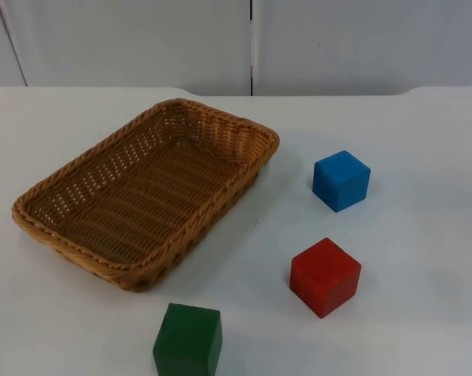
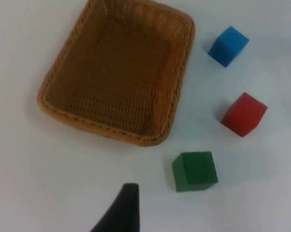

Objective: Pick up one cube with each hand and place exactly two cubes into the same basket, leaving the remaining cube outside.

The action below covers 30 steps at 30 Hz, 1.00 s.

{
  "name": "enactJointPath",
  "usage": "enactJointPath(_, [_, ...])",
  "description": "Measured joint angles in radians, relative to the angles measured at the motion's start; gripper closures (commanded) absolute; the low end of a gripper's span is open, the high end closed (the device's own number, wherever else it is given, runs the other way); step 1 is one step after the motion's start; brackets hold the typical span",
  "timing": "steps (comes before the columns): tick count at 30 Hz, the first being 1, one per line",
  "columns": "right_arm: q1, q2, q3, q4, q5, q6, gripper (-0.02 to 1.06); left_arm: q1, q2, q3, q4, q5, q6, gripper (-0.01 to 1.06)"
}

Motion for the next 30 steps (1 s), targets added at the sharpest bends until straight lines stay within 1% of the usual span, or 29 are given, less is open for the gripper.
enactJointPath(7, [0.0, 0.057, -0.027, 0.034, -0.003, -0.022, -0.01, 0.0, 0.044, 0.0, -0.036, 0.019, 0.009, 0.0])
enactJointPath(11, [0.0, 0.107, -0.053, 0.094, -0.01, -0.068, -0.01, 0.0, 0.077, 0.0, -0.066, 0.045, 0.013, 0.0])
enactJointPath(14, [0.0, 0.127, -0.065, 0.117, -0.01, -0.089, -0.01, 0.0, 0.086, 0.0, -0.081, 0.056, 0.014, 0.0])
enactJointPath(23, [0.003, 0.201, -0.11, 0.176, -0.01, -0.142, -0.01, 0.0, 0.123, 0.0, -0.101, 0.058, 0.019, 0.0])
enactJointPath(25, [0.035, 0.23, -0.144, 0.176, -0.014, -0.148, -0.01, 0.0, 0.142, 0.0, -0.102, 0.059, 0.019, 0.0])
enactJointPath(26, [0.035, 0.23, -0.144, 0.176, -0.014, -0.148, -0.01, 0.0, 0.142, 0.0, -0.102, 0.059, 0.019, 0.0])
enactJointPath(30, [0.128, 0.29, -0.196, 0.178, -0.036, -0.152, -0.01, 0.0, 0.182, 0.0, -0.108, 0.061, 0.019, 0.0])
